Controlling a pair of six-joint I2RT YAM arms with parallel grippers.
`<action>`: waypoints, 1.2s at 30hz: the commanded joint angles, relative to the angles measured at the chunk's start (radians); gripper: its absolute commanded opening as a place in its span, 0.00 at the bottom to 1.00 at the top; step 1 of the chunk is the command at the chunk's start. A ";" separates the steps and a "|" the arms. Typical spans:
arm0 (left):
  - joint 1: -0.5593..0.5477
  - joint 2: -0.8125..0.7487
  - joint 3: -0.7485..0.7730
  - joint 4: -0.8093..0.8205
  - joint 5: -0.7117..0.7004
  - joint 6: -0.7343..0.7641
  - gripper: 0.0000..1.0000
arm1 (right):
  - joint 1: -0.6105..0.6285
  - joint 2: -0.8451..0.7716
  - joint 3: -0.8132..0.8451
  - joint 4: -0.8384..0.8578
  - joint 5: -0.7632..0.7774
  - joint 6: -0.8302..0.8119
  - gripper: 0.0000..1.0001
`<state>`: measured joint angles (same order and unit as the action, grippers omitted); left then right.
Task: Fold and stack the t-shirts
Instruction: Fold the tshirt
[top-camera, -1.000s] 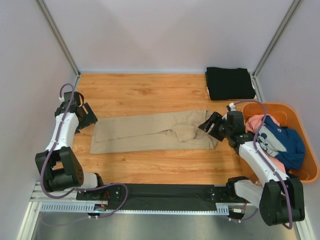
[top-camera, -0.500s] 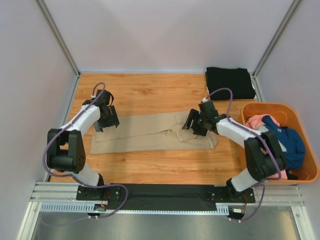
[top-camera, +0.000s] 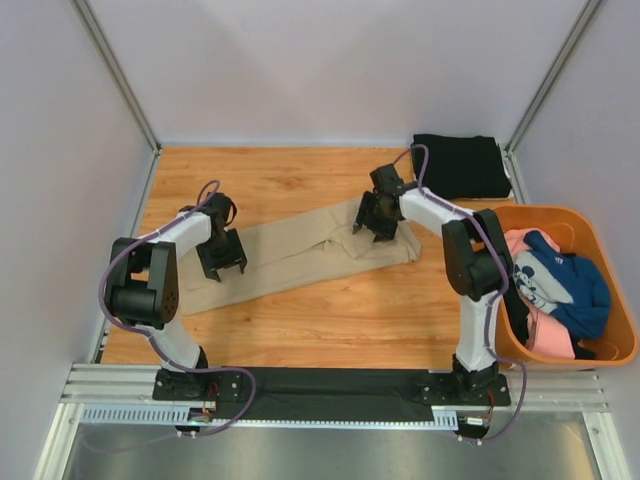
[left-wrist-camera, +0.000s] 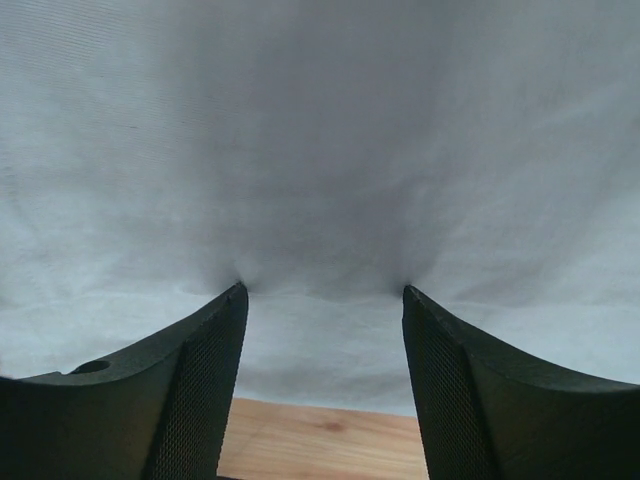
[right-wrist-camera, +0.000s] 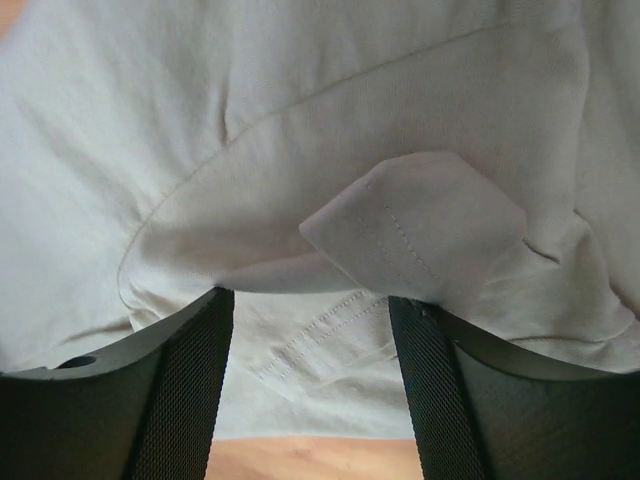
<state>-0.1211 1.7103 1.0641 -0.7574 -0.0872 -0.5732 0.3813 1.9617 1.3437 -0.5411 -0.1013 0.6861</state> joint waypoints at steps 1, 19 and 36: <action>-0.015 -0.049 -0.076 0.029 0.102 -0.040 0.70 | 0.004 0.222 0.263 -0.190 0.100 -0.120 0.65; -0.652 -0.074 -0.248 0.312 0.460 -0.422 0.65 | 0.004 0.801 1.227 -0.341 -0.159 -0.191 0.66; -0.831 -0.152 0.252 -0.024 0.286 -0.349 0.74 | -0.045 0.835 1.310 0.212 -0.252 -0.117 0.63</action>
<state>-0.9485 1.6703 1.2266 -0.6582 0.2745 -0.9642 0.3470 2.7785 2.6022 -0.5186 -0.3336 0.5537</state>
